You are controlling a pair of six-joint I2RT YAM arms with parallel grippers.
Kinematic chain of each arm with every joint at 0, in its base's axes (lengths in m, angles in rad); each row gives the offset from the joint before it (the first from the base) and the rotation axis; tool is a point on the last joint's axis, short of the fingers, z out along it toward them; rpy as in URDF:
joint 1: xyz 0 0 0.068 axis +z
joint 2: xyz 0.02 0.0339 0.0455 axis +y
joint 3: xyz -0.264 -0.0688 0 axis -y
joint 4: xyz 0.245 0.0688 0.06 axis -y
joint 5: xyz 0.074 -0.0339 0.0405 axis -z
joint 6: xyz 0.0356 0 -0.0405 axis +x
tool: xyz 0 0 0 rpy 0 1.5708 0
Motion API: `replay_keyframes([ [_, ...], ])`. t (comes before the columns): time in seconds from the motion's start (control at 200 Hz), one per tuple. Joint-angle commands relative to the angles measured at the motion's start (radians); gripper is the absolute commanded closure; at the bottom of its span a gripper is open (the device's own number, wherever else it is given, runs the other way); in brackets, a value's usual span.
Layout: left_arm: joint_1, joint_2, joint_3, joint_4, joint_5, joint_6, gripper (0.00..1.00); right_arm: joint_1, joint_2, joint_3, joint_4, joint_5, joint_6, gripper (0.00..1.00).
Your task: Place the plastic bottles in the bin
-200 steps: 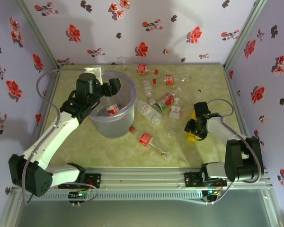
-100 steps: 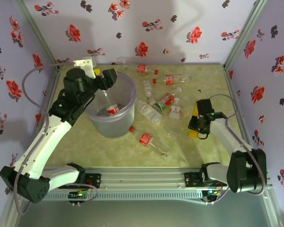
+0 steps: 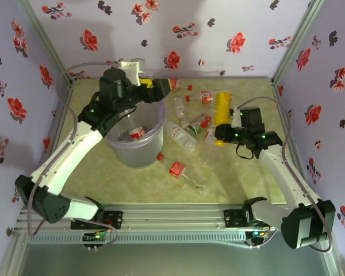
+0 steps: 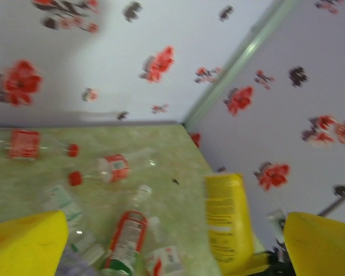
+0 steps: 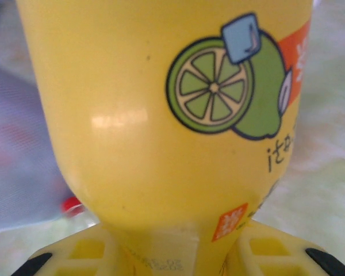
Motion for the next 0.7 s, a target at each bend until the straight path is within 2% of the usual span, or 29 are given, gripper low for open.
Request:
replay_keyframes([
  [0.0, -0.034, 0.061, 0.059, 0.037, 0.169, -0.053, 0.00, 0.033, -0.004, 0.047, 0.145, -0.224, -0.043, 0.87],
  [0.21, -0.097, 0.178, 0.114, 0.040, 0.199, -0.069, 0.00, 0.066, 0.002, 0.050, 0.228, -0.361, -0.027, 0.87],
  [0.545, -0.139, 0.277, 0.116, 0.088, 0.215, -0.129, 0.00, 0.130, 0.034, 0.059, 0.313, -0.453, -0.019, 0.87],
  [0.695, -0.144, 0.282, 0.114, 0.105, 0.218, -0.135, 0.11, 0.138, 0.057, 0.079, 0.298, -0.453, -0.040, 0.88],
])
